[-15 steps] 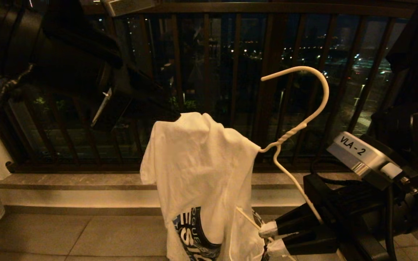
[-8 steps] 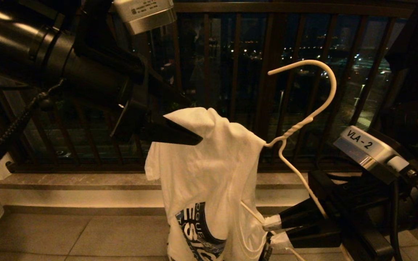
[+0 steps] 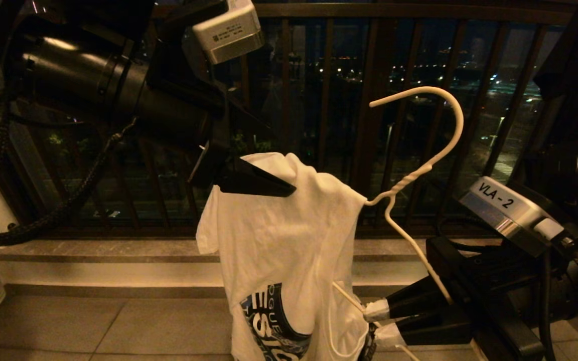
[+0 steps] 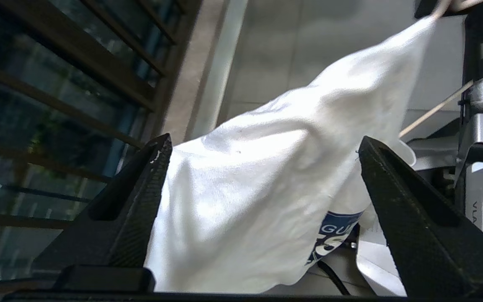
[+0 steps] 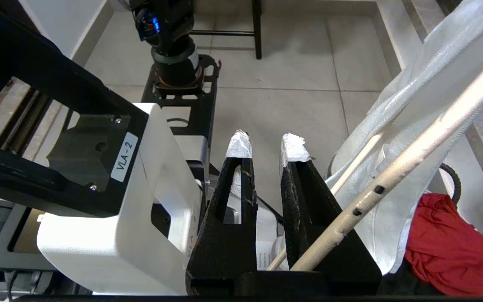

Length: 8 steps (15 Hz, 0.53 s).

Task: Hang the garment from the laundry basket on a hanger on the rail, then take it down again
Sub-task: Hang the clothes on the clothes rack

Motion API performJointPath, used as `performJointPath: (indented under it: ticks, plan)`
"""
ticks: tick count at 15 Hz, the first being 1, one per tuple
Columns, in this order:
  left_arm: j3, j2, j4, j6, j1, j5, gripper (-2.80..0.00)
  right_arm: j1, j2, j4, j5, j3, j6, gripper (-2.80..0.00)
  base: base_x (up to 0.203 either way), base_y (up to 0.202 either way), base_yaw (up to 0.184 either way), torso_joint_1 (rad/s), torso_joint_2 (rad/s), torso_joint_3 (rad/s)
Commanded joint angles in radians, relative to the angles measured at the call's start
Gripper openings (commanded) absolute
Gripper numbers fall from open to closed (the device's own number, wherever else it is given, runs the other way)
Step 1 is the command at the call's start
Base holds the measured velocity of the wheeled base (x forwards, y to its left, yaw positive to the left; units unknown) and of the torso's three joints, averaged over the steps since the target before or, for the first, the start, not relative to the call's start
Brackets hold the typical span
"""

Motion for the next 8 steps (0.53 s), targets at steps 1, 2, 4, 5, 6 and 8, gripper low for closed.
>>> performJointPath:
  ticks: [1,2,4,5,6,8]
  plan:
    - [0.001,0.035,0.004,0.005,0.000,-0.012,0.00,0.001,0.002,-0.001,0.005,-0.002,-0.002,-2.80,0.000,0.000,0.000,0.000,0.00,0.000]
    - [0.004,0.041,0.006,0.007,-0.001,-0.044,0.00,-0.001,-0.002,-0.001,0.005,-0.003,-0.002,-2.80,0.000,0.000,0.000,0.000,0.00,0.000]
    - [0.004,0.049,0.007,0.005,-0.001,-0.064,0.00,0.001,-0.005,-0.003,0.005,-0.003,-0.002,-2.80,0.000,0.000,0.000,0.000,0.00,0.000]
    - [0.002,0.057,0.007,0.006,-0.002,-0.065,0.00,0.001,-0.005,-0.003,0.005,-0.003,-0.002,-2.80,0.000,0.000,0.000,0.000,0.00,0.000]
    - [-0.001,0.068,0.004,0.005,-0.002,-0.066,0.00,0.001,-0.007,-0.001,0.005,-0.002,-0.003,-2.80,0.000,0.000,0.000,0.000,0.00,0.000]
    - [-0.004,0.084,0.001,0.005,-0.001,-0.079,0.00,-0.001,-0.004,-0.003,0.005,-0.003,-0.003,-2.80,0.000,0.000,0.000,0.000,0.00,0.000]
